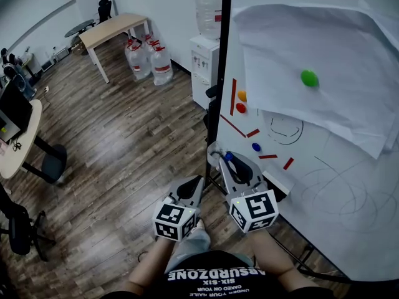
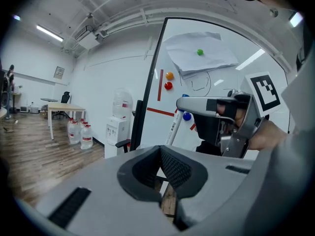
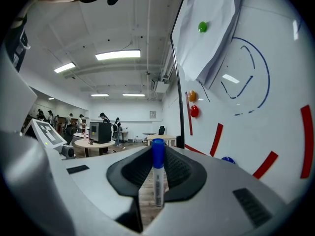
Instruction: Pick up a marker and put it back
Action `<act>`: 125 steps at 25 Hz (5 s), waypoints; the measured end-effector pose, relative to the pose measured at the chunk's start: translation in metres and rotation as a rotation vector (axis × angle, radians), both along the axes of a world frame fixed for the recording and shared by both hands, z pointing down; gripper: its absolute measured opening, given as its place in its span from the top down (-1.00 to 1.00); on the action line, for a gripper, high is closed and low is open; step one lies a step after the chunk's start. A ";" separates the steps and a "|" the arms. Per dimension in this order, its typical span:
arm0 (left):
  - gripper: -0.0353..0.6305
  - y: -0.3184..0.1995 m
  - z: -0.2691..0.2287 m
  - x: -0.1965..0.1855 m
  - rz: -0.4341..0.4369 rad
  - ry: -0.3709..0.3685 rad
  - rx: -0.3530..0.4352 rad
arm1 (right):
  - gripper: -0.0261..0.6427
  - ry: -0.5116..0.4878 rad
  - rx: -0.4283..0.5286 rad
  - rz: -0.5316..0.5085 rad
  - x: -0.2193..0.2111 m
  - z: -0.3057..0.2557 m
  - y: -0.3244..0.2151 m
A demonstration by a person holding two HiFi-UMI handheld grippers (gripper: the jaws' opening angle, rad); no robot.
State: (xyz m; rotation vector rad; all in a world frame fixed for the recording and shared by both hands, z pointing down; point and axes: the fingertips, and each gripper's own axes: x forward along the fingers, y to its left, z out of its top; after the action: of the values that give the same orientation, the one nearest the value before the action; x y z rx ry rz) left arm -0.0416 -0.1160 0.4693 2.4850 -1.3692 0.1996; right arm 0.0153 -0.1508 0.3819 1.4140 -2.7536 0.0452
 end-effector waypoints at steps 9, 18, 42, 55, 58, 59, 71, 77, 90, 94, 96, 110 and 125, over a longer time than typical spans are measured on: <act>0.87 -0.014 -0.001 0.004 0.007 0.017 -0.006 | 0.72 0.018 0.020 0.016 0.001 -0.001 -0.020; 0.87 -0.023 0.004 0.007 0.009 0.018 -0.023 | 0.72 0.043 0.019 0.033 0.005 0.007 -0.035; 0.87 -0.072 -0.012 -0.004 0.051 0.014 0.009 | 0.72 0.081 -0.057 0.047 -0.009 0.036 -0.070; 0.87 -0.099 -0.010 -0.010 0.073 0.010 0.013 | 0.72 0.099 -0.113 0.042 -0.015 0.059 -0.084; 0.87 -0.104 -0.008 -0.009 0.078 0.010 0.009 | 0.72 0.104 -0.121 0.040 -0.015 0.063 -0.087; 0.87 -0.105 -0.009 -0.009 0.081 0.011 0.009 | 0.72 0.106 -0.124 0.039 -0.016 0.064 -0.088; 0.87 -0.114 -0.003 -0.002 0.100 0.010 0.001 | 0.72 0.119 -0.178 0.028 -0.015 0.086 -0.086; 0.87 -0.116 0.001 -0.001 0.103 0.008 -0.002 | 0.72 0.122 -0.195 0.022 -0.017 0.095 -0.083; 0.87 -0.116 0.004 0.003 0.108 0.013 -0.009 | 0.72 0.135 -0.234 0.033 -0.013 0.110 -0.080; 0.87 -0.117 0.005 0.003 0.107 0.011 -0.008 | 0.72 0.118 -0.247 0.042 -0.010 0.116 -0.079; 0.87 -0.116 0.006 0.003 0.107 0.010 -0.010 | 0.72 0.117 -0.250 0.045 -0.010 0.119 -0.077; 0.87 -0.114 0.008 0.009 0.114 0.002 -0.011 | 0.72 0.163 -0.277 0.039 -0.007 0.138 -0.071; 0.87 -0.110 0.009 0.008 0.110 -0.004 -0.016 | 0.72 0.182 -0.296 0.011 -0.012 0.148 -0.066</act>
State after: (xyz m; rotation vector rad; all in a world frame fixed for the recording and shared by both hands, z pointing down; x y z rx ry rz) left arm -0.0331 -0.2262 0.4783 2.5502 -1.2286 0.2382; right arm 0.0031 -0.2165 0.5299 1.2857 -2.4690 0.2950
